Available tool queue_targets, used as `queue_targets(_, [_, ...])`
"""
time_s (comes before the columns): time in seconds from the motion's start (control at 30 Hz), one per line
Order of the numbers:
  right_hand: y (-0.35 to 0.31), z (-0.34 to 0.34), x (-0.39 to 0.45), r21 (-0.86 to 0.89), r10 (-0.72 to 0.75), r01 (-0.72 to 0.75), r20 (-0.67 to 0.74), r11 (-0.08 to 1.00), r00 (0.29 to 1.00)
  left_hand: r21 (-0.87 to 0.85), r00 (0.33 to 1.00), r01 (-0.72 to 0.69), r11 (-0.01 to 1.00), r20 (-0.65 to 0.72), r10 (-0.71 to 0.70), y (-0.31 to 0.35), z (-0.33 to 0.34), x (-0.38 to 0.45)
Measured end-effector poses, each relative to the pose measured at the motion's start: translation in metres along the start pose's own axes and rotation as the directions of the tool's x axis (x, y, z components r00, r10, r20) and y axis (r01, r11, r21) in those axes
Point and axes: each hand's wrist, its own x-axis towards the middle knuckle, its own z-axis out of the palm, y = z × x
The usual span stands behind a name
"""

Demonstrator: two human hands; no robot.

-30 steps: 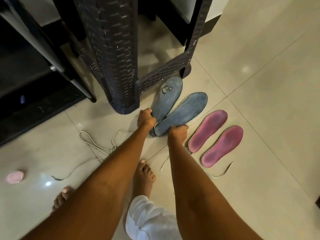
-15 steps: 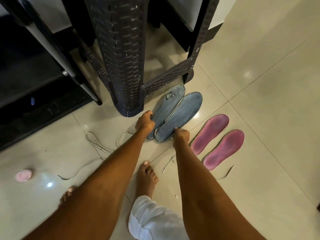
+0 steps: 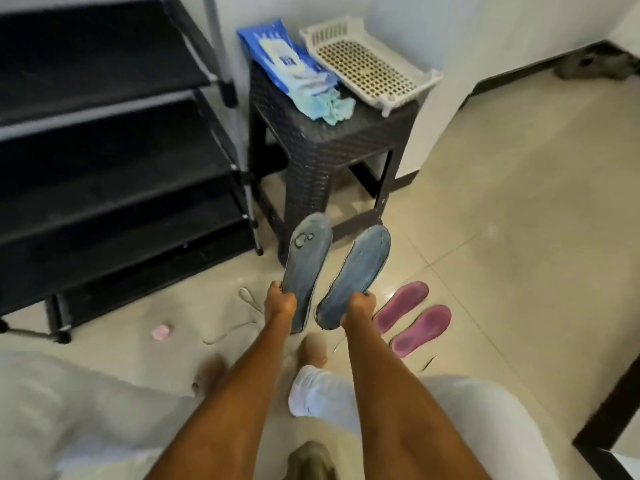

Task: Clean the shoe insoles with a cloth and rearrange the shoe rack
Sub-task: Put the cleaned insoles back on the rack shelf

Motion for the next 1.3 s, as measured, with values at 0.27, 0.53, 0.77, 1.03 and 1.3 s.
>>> queue_targets(0.27, [-0.016,0.025,-0.165,-0.005,-0.106,0.109,0.21,0.994,0.972,-0.274,0.985,-0.098,0.957,-0.167,0.053,0.01,-0.147,-0.089])
queue_targets(0.53, [-0.034,0.099,-0.277,-0.071,-0.302,0.379,0.478,0.923,0.825,-0.473,0.943,-0.251,0.845,-0.318,0.102,0.025,-0.271,-0.138])
queue_targets(0.77, [-0.072,0.168,-0.361,-0.059,-0.447,0.588,0.589,0.807,0.673,-0.473,0.871,-0.402,0.784,-0.463,0.167,0.053,-0.37,-0.151])
queue_targets(1.03, [-0.109,0.259,-0.435,-0.158,-0.403,0.651,0.67,0.742,0.623,-0.486,0.864,-0.365,0.794,-0.495,0.093,0.082,-0.476,-0.112])
queue_targets(1.3, [-0.104,0.365,-0.442,-0.287,-0.272,0.646,0.733,0.707,0.623,-0.315,0.875,-0.247,0.916,-0.479,0.071,0.08,-0.55,-0.029])
